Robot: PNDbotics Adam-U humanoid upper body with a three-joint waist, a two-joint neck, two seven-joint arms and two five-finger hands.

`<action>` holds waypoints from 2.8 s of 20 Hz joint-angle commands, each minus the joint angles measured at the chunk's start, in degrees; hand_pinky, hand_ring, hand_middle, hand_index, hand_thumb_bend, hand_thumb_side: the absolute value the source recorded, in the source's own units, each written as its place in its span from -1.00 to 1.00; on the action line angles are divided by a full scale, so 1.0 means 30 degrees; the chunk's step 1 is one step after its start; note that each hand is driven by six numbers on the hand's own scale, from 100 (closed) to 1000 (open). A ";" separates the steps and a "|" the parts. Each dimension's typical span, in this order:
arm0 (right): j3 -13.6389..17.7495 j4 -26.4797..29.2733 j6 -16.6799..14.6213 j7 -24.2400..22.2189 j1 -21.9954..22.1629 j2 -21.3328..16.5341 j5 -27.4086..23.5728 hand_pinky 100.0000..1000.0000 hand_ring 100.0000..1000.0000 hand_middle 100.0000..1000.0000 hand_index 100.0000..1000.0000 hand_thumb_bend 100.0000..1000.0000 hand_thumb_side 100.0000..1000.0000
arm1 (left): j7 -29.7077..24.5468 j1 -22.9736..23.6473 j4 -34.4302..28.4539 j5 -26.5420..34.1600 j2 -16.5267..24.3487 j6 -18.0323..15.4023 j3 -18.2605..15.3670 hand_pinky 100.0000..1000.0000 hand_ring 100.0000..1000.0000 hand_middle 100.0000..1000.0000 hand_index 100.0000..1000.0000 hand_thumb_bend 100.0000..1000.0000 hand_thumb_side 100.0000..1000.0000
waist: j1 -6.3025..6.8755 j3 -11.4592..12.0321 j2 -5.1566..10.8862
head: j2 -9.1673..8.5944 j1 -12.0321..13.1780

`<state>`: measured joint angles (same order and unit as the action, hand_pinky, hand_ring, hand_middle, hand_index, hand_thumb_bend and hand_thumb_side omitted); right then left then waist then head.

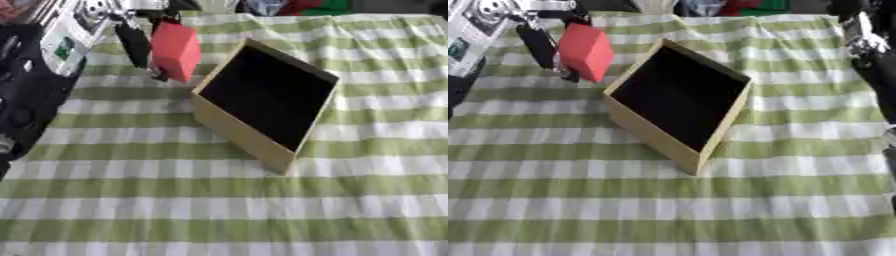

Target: Pick up objects on the table and place them in the box.

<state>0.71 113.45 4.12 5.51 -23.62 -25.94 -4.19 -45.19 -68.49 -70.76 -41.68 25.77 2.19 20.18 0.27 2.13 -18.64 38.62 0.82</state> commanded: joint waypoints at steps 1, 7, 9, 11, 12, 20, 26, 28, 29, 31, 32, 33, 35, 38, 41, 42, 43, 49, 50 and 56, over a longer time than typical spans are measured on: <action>0.0194 0.0381 -0.0020 0.0042 -0.0202 -0.0240 -0.0111 0.81 0.49 0.32 0.75 -1.00 -0.06 | 0.0132 -0.0821 -0.1012 0.0542 -0.0748 0.0608 -0.0082 0.63 0.04 -0.26 -0.08 -0.54 -1.00 | -0.0029 -0.0031 0.0431 | -0.0010 -0.0257; 0.0161 0.0381 -0.0046 0.0002 -0.0307 -0.0194 -0.0141 0.81 0.49 0.32 0.75 -1.00 -0.06 | 0.0899 -0.1239 -0.1634 0.1259 -0.2416 0.1664 0.0242 0.67 0.04 -0.23 -0.04 -0.63 -1.00 | -0.0011 -0.0218 0.0390 | -0.0047 -0.0382; 0.0161 0.0381 -0.0037 -0.0006 -0.0302 -0.0154 -0.0155 0.81 0.49 0.32 0.75 -1.00 -0.06 | 0.1279 -0.1234 -0.1582 0.1397 -0.2829 0.2002 0.0385 0.68 0.04 -0.22 -0.03 -0.65 -1.00 | -0.0001 -0.0261 0.0375 | -0.0095 -0.0374; 0.0155 0.0381 -0.0031 -0.0018 -0.0305 -0.0123 -0.0171 0.81 0.49 0.32 0.75 -1.00 -0.05 | 0.1711 -0.1240 -0.1485 0.1482 -0.3197 0.2277 0.0517 0.69 0.04 -0.22 -0.03 -0.66 -1.00 | 0.0014 -0.0300 0.0362 | -0.0137 -0.0364; 0.0153 0.0381 -0.0030 -0.0024 -0.0306 -0.0115 -0.0178 0.81 0.49 0.32 0.75 -1.00 -0.05 | 0.1870 -0.1238 -0.1364 0.1514 -0.3381 0.2355 0.0623 0.69 0.04 -0.21 -0.02 -0.65 -1.00 | 0.0020 -0.0315 0.0355 | -0.0153 -0.0359; 0.0111 0.0381 -0.0073 -0.0090 -0.0438 -0.0076 -0.0236 0.81 0.49 0.32 0.75 -1.00 -0.05 | 0.2738 -0.0952 0.0652 0.0645 -0.4232 0.2043 0.1029 0.71 0.19 0.03 0.32 -0.37 -1.00 | 0.0045 -0.0555 0.0207 | -0.0235 -0.0274; 0.0089 0.0381 -0.0072 -0.0145 -0.0482 -0.0022 -0.0263 0.82 0.49 0.32 0.76 -1.00 -0.04 | 0.3650 -0.0795 0.2029 -0.0198 -0.4600 0.0749 0.0736 0.68 0.33 0.20 0.52 -0.22 -1.00 | 0.0062 -0.0558 0.0116 | -0.0284 -0.0275; 0.0093 0.0381 -0.0066 -0.0158 -0.0472 -0.0025 -0.0258 0.82 0.49 0.32 0.76 -1.00 -0.04 | 0.3986 -0.0747 0.2413 -0.0515 -0.4667 0.0242 0.0684 0.67 0.39 0.31 0.64 -0.18 -1.00 | 0.0057 -0.0577 0.0086 | -0.0299 -0.0268; 0.0100 0.0381 -0.0061 -0.0157 -0.0468 -0.0028 -0.0254 0.82 0.49 0.32 0.76 -1.00 -0.04 | 0.4128 -0.0729 0.2551 -0.0666 -0.4702 -0.0030 0.0671 0.67 0.41 0.34 0.67 -0.17 -1.00 | 0.0056 -0.0582 0.0076 | -0.0307 -0.0260; 0.0111 0.0381 -0.0049 -0.0154 -0.0455 -0.0013 -0.0247 0.82 0.49 0.32 0.76 -1.00 -0.03 | 0.4290 -0.0710 0.2718 -0.0987 -0.4756 -0.0569 0.0675 0.67 0.52 0.51 0.81 -0.06 -1.00 | 0.0061 -0.0583 0.0058 | -0.0312 -0.0247; 0.0116 0.0381 -0.0045 -0.0154 -0.0456 -0.0001 -0.0244 0.82 0.49 0.32 0.76 -1.00 -0.03 | 0.4262 -0.0702 0.2750 -0.1180 -0.4777 -0.0876 0.0693 0.68 0.56 0.59 0.88 0.08 -1.00 | 0.0067 -0.0580 0.0047 | -0.0324 -0.0243; 0.0116 0.0381 -0.0043 -0.0158 -0.0456 0.0006 -0.0240 0.82 0.49 0.32 0.76 -1.00 -0.03 | 0.4214 -0.0687 0.2798 -0.1364 -0.4797 -0.1250 0.0650 0.68 0.58 0.61 0.90 0.13 -1.00 | 0.0073 -0.0575 0.0040 | -0.0325 -0.0238; 0.0108 0.0381 -0.0052 -0.0177 -0.0456 0.0021 -0.0241 0.82 0.49 0.32 0.76 -1.00 -0.03 | 0.4211 -0.0673 0.2916 -0.1675 -0.4834 -0.1848 0.0496 0.68 0.62 0.68 0.98 0.36 -1.00 | 0.0082 -0.0567 0.0037 | -0.0331 -0.0233; 0.0112 0.0381 -0.0054 -0.0188 -0.0425 0.0047 -0.0246 0.82 0.49 0.32 0.76 -1.00 -0.02 | 0.4570 -0.0664 0.2989 -0.2143 -0.4823 -0.2236 0.0287 0.65 0.63 0.68 0.99 0.43 -0.95 | 0.0099 -0.0561 0.0042 | -0.0350 -0.0236; 0.0114 0.0381 -0.0025 -0.0189 -0.0369 0.0064 -0.0247 0.82 0.49 0.32 0.76 -1.00 -0.02 | 0.5127 -0.0641 0.2849 -0.2494 -0.4800 -0.2292 0.0074 0.64 0.62 0.65 0.95 0.32 -1.00 | 0.0133 -0.0552 0.0057 | -0.0323 -0.0232; 0.0111 0.0381 -0.0020 -0.0191 -0.0364 0.0061 -0.0247 0.82 0.49 0.32 0.76 -1.00 -0.02 | 0.5286 -0.0619 0.2759 -0.2478 -0.4788 -0.2247 -0.0013 0.64 0.61 0.64 0.94 0.24 -1.00 | 0.0142 -0.0544 0.0064 | -0.0316 -0.0232; 0.0111 0.0381 -0.0019 -0.0192 -0.0365 0.0060 -0.0248 0.82 0.49 0.32 0.76 -1.00 -0.02 | 0.5472 -0.0582 0.2628 -0.2369 -0.4778 -0.2138 -0.0124 0.64 0.60 0.62 0.92 0.16 -1.00 | 0.0144 -0.0531 0.0073 | -0.0308 -0.0237; 0.0144 0.0381 -0.0030 -0.0166 -0.0335 0.0003 -0.0211 0.82 0.49 0.32 0.76 -1.00 -0.02 | 0.6659 -0.0289 0.0264 -0.1068 -0.4216 -0.0834 -0.0760 0.62 0.52 0.52 0.76 -0.29 -1.00 | 0.0146 -0.0383 0.0206 | -0.0237 -0.0288; 0.0161 0.0381 -0.0038 -0.0147 -0.0326 -0.0014 -0.0198 0.82 0.49 0.32 0.76 -1.00 -0.03 | 0.6787 -0.0174 -0.0403 -0.0666 -0.4069 -0.0523 -0.0873 0.63 0.51 0.52 0.75 -0.36 -1.00 | 0.0142 -0.0344 0.0233 | -0.0224 -0.0314; 0.0285 0.0381 -0.0098 0.0024 -0.0290 -0.0155 -0.0090 0.82 0.49 0.32 0.75 -1.00 -0.05 | 0.7225 0.0882 -0.5522 0.2065 -0.2549 0.1374 -0.1848 0.62 0.45 0.46 0.74 -0.50 -1.00 | 0.0074 -0.0040 0.0387 | -0.0107 -0.0499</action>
<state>0.88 113.45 3.91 5.31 -24.14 -24.99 -4.60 -23.89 -64.99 -83.44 -37.12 16.00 5.10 15.90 0.61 2.09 -18.92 38.16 -0.45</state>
